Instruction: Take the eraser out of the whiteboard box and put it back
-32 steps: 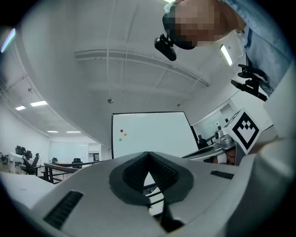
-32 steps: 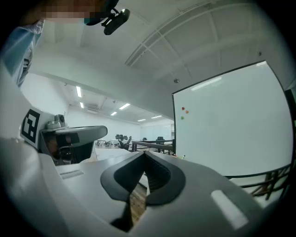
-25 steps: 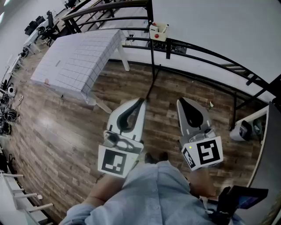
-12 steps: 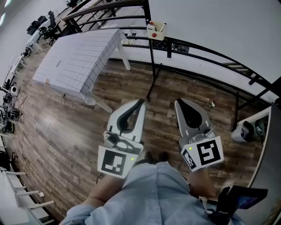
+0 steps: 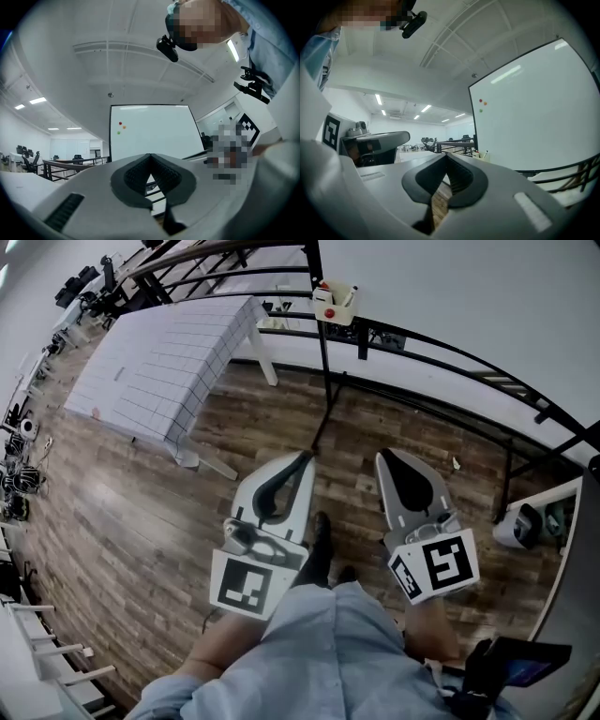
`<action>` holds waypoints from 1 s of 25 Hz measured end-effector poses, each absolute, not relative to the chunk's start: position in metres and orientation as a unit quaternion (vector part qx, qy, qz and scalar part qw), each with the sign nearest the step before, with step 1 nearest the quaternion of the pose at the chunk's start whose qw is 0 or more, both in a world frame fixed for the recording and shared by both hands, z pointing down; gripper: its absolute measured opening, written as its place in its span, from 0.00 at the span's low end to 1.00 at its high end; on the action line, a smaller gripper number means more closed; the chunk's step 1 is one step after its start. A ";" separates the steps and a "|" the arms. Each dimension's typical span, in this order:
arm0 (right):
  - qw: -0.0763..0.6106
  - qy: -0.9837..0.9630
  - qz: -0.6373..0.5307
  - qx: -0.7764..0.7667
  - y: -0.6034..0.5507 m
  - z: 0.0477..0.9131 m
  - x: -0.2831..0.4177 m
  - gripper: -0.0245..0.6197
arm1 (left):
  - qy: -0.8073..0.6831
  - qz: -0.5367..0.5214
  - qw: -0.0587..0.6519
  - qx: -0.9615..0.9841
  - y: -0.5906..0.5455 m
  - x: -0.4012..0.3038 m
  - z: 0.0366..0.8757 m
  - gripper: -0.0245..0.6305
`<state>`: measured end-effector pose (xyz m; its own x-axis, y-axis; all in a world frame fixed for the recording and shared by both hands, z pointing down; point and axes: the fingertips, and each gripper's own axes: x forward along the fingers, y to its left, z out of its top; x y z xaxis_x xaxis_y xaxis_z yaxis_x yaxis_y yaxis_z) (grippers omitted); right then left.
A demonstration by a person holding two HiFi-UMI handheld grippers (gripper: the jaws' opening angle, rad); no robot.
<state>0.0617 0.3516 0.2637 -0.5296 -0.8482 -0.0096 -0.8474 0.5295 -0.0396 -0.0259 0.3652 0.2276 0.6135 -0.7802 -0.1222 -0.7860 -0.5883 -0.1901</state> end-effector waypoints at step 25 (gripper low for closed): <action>-0.027 0.857 0.014 -0.514 0.134 0.243 0.011 0.04 | 0.387 0.069 0.082 -0.916 0.137 -0.069 0.217 0.04</action>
